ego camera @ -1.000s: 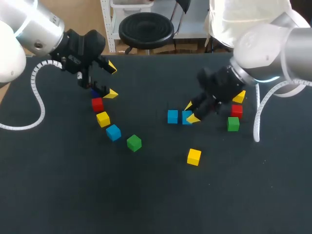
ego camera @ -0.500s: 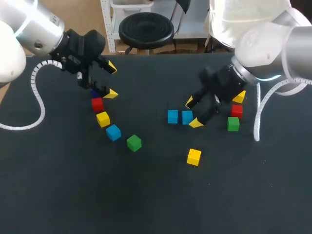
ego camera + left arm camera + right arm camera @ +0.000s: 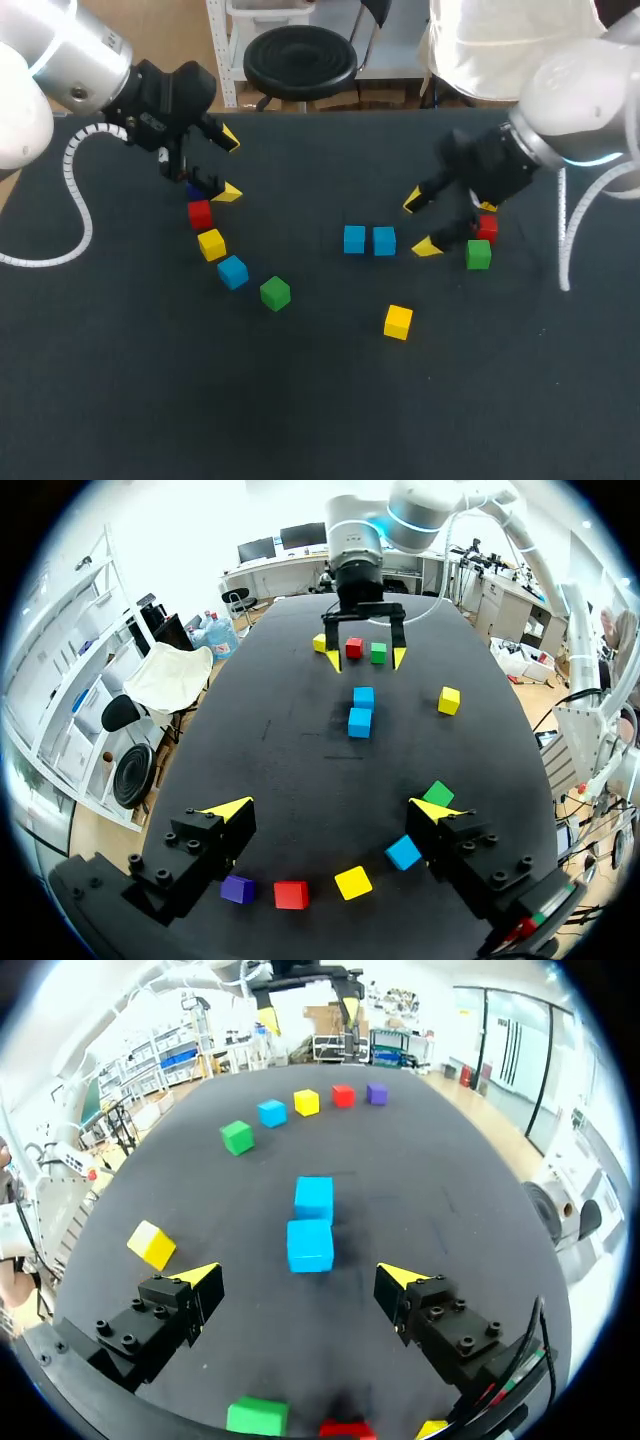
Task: Place the blue cubes, place green cubes on the blue cubes, place the yellow cubes on the green cubes, then place the red cubes on the yellow cubes, and place purple cube on the red cubes.
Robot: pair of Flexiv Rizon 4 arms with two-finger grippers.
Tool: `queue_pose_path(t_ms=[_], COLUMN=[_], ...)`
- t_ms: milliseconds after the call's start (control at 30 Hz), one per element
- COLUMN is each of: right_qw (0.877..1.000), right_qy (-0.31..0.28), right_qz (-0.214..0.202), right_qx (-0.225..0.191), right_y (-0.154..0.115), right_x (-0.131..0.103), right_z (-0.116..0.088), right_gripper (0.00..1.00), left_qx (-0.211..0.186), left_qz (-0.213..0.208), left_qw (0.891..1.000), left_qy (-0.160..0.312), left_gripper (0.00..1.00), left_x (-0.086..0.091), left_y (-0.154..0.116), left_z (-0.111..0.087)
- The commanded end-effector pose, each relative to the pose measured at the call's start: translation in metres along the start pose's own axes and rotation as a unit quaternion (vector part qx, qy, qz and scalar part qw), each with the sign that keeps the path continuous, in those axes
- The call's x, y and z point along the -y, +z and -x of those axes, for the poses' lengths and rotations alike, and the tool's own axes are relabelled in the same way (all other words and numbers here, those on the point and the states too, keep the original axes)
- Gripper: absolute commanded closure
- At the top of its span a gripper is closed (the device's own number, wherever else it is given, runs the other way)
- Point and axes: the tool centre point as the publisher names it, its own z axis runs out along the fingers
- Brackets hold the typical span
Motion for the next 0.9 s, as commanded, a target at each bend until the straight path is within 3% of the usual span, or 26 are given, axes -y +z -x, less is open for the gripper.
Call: queue_pose_path(t_ms=[33, 600, 900], right_qw=[1.0, 0.999, 0.999], right_qy=[-0.005, -0.033, -0.034], right_qz=[-0.018, -0.021, -0.017], right_qx=[0.011, 0.026, 0.028], right_y=[-0.015, -0.041, -0.042], right_x=[-0.01, -0.023, -0.025], right_z=[-0.005, -0.004, -0.005], right_gripper=[0.0, 0.0, 0.0], left_qx=[-0.001, -0.001, -0.001], left_qz=[-0.001, -0.001, -0.001], left_qw=[1.0, 1.0, 1.0], left_qy=[0.0, 0.0, 0.0], left_gripper=[0.0, 0.0, 0.0], left_x=[0.0, 0.0, 0.0], left_y=[0.0, 0.0, 0.0], left_z=[0.0, 0.0, 0.0])
